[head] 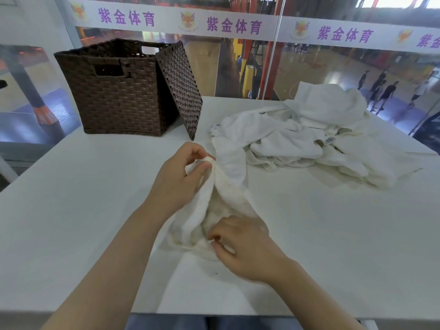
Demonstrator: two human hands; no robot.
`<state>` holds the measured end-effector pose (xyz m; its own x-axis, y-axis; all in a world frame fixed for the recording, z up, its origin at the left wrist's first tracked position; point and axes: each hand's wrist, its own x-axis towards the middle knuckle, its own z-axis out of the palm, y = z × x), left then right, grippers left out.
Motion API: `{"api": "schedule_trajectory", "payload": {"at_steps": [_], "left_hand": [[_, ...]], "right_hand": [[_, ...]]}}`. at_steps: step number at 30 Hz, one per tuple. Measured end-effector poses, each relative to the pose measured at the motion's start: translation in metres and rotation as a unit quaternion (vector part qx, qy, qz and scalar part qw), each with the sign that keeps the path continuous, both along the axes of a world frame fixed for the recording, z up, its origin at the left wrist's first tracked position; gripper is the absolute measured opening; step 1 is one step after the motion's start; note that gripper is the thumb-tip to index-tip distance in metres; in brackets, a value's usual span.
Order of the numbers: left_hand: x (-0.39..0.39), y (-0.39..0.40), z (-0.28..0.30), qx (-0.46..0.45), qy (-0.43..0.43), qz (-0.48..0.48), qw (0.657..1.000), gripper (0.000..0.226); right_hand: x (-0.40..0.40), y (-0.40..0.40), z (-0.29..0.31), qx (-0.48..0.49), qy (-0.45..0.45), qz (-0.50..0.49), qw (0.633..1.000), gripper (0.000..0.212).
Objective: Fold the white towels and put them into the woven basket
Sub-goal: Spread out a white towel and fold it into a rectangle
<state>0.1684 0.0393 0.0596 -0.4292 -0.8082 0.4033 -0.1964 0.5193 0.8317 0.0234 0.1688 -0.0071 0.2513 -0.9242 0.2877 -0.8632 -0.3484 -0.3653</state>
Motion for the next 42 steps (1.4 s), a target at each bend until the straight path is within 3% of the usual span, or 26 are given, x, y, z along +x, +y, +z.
{"api": "schedule_trajectory", "payload": {"at_steps": [3, 6, 9, 13, 18, 21, 27, 31, 36, 39, 42], "left_hand": [[0.000, -0.004, -0.001, -0.018, -0.010, 0.024, 0.999, 0.009], [0.002, -0.009, 0.001, -0.033, -0.014, 0.045, 0.998, 0.009], [0.007, -0.019, 0.008, -0.052, -0.012, 0.078, 0.996, 0.005], [0.020, -0.041, 0.023, -0.049, 0.019, 0.136, 0.989, 0.005], [0.036, -0.071, 0.045, -0.053, 0.071, 0.215, 0.973, 0.006], [0.047, -0.086, 0.064, -0.039, 0.116, 0.240, 0.963, 0.004], [0.045, -0.097, 0.100, -0.075, 0.092, 0.250, 0.961, 0.013], [0.043, -0.099, 0.121, -0.059, 0.122, 0.246, 0.960, 0.017], [0.040, -0.097, 0.156, -0.012, 0.216, 0.227, 0.950, 0.019], [0.043, -0.098, 0.171, 0.003, 0.247, 0.204, 0.947, 0.017], [0.043, -0.098, 0.183, -0.020, 0.241, 0.192, 0.951, 0.021]], "right_hand": [[-0.001, 0.001, -0.013, 0.051, 0.051, 0.023, 0.997, 0.029], [-0.005, 0.000, -0.018, 0.034, 0.089, 0.045, 0.994, 0.021], [-0.017, -0.005, -0.006, 0.023, 0.100, 0.045, 0.994, 0.026], [-0.044, -0.020, 0.030, -0.011, 0.108, 0.026, 0.994, 0.019], [-0.084, -0.037, 0.082, -0.005, 0.195, -0.003, 0.981, 0.015], [-0.105, -0.046, 0.111, 0.003, 0.234, -0.044, 0.971, 0.022], [-0.123, -0.070, 0.172, -0.050, 0.319, -0.136, 0.937, 0.042], [-0.124, -0.083, 0.215, -0.088, 0.351, -0.181, 0.915, 0.050], [-0.121, -0.099, 0.254, -0.203, 0.277, -0.253, 0.904, 0.032], [-0.112, -0.093, 0.268, -0.222, 0.172, -0.264, 0.923, 0.017], [-0.111, -0.087, 0.283, -0.246, 0.037, -0.283, 0.926, 0.028]]}}
